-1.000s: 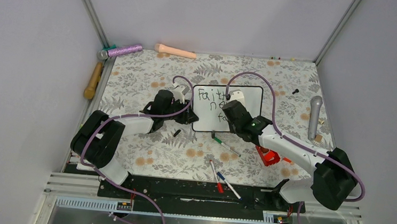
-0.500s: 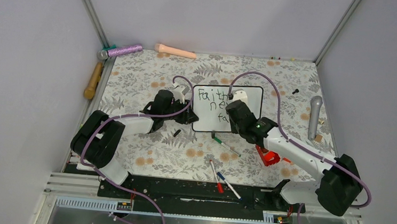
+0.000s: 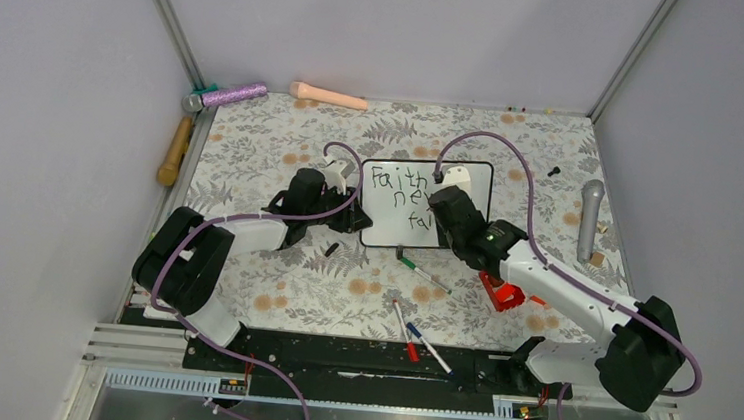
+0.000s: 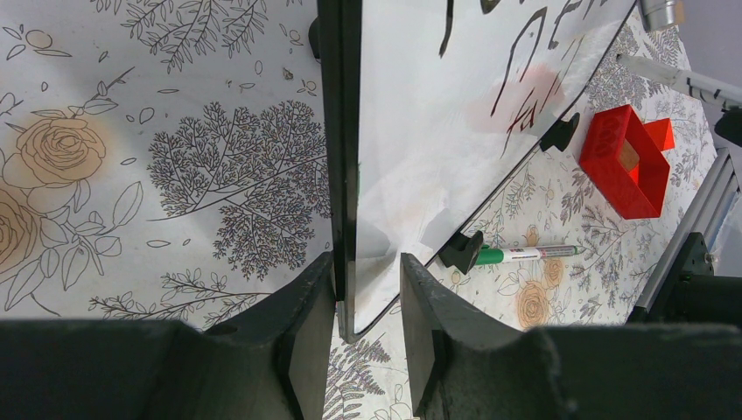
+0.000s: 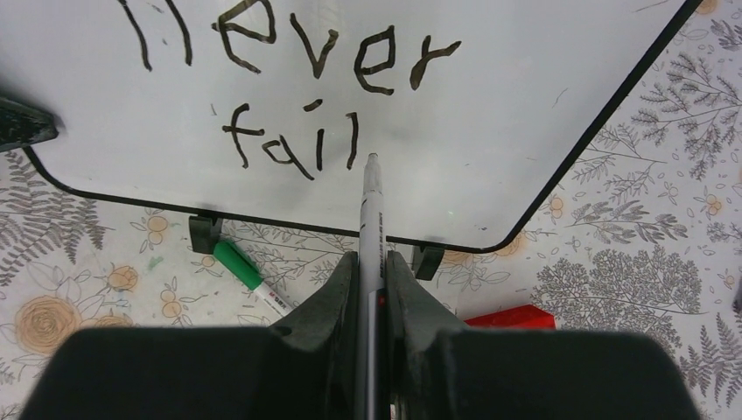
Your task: Write a sentence on the whiteboard
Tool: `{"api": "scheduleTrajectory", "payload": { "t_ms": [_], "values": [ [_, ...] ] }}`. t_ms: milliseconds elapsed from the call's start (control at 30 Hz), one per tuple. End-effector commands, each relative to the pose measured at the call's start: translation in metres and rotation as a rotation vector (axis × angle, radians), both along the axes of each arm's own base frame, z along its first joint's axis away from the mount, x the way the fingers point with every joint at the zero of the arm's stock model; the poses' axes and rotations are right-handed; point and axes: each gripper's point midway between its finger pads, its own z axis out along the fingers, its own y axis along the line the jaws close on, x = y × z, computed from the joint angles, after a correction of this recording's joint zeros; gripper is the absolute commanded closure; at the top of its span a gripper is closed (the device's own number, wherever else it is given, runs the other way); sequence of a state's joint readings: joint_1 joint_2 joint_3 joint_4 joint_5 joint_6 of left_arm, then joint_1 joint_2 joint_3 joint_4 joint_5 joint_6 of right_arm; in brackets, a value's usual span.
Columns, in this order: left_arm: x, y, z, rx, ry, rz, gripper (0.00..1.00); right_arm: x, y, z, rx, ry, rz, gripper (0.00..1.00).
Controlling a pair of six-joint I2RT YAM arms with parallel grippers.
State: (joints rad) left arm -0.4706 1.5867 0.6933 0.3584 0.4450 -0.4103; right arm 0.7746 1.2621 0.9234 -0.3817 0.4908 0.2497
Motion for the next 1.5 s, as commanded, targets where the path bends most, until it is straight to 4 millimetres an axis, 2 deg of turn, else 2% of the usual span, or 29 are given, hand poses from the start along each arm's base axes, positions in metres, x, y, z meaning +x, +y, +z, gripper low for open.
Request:
{"api": "scheduleTrajectory", "payload": {
  "t_ms": [0, 500, 1067, 1467],
  "values": [
    [0.012, -0.005, 0.027, -0.030, -0.096, -0.005, 0.68, 0.012, -0.009, 0.010, -0.026, -0.033, -0.053, 1.00],
    [0.012, -0.005, 0.027, -0.031, -0.095, -0.006, 0.68, 0.022, -0.004, 0.000, -0.024, -0.013, -0.061, 1.00],
    [0.012, -0.005, 0.027, -0.031, -0.095, -0.006, 0.68, 0.029, 0.000, 0.006, -0.011, -0.034, -0.064, 1.00],
    [0.012, -0.006, 0.027, -0.032, -0.095, -0.007, 0.68, 0.026, 0.008, 0.002, 0.014, -0.002, -0.027, 1.00]
  ]
}}
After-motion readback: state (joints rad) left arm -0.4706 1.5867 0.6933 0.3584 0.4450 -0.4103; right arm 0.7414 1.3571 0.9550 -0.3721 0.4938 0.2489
